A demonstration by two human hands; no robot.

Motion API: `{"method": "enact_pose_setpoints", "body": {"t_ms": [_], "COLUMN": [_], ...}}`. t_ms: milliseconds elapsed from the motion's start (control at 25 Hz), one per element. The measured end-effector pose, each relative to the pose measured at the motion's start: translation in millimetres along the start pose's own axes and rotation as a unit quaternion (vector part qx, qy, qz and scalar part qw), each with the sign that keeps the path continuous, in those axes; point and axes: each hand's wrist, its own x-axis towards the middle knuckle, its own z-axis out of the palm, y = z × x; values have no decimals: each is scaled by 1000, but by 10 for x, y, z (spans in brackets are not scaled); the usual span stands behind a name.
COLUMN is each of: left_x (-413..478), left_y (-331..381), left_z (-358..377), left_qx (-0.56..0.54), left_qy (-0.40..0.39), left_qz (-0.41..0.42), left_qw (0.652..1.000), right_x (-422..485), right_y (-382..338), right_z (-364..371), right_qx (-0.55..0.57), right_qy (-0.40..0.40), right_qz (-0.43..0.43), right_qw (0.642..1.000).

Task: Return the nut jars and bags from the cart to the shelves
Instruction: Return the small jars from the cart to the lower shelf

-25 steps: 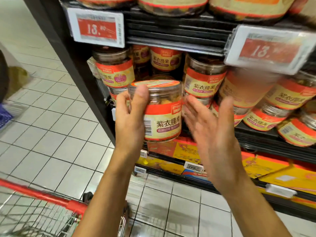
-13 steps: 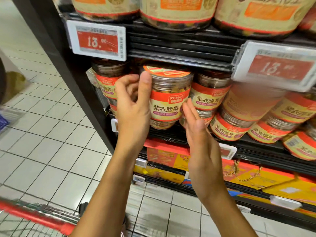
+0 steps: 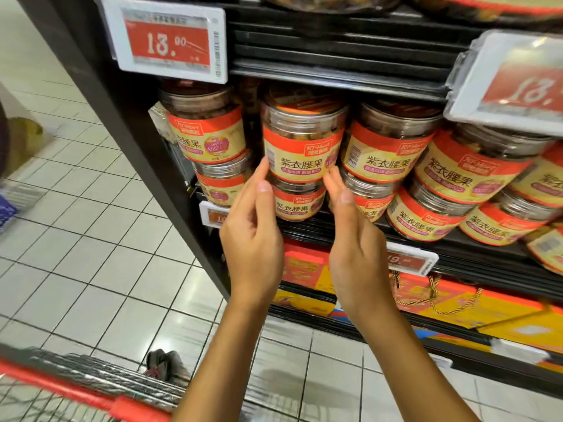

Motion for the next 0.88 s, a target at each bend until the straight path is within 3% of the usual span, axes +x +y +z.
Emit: {"method": "enact_pose_setpoints", "body": {"t_ms": [200, 400, 560, 720, 880], "left_x": [103, 219, 25, -548, -1339], "left_y": [-35, -7, 217, 850, 1582], "left_z": [11, -17, -125, -478, -1149], "left_qx": [79, 100, 98, -1, -87], "left_qy": [10, -41, 29, 52, 176], "left_qz": [25, 4, -42, -168, -240], "left_qw": [996, 994, 994, 984, 951], "right_x": [25, 90, -55, -531, -1130], "right_y": [44, 61, -58, -562, -1183], "right_z": [32, 60, -13, -53, 79], "right_qx": [-31, -36, -19, 5, 60], "right_qy": [-8, -8, -14, -122, -265], "right_qz": [-7, -4, 24, 43, 48], "right_qw": [999, 999, 999, 992, 961]}}
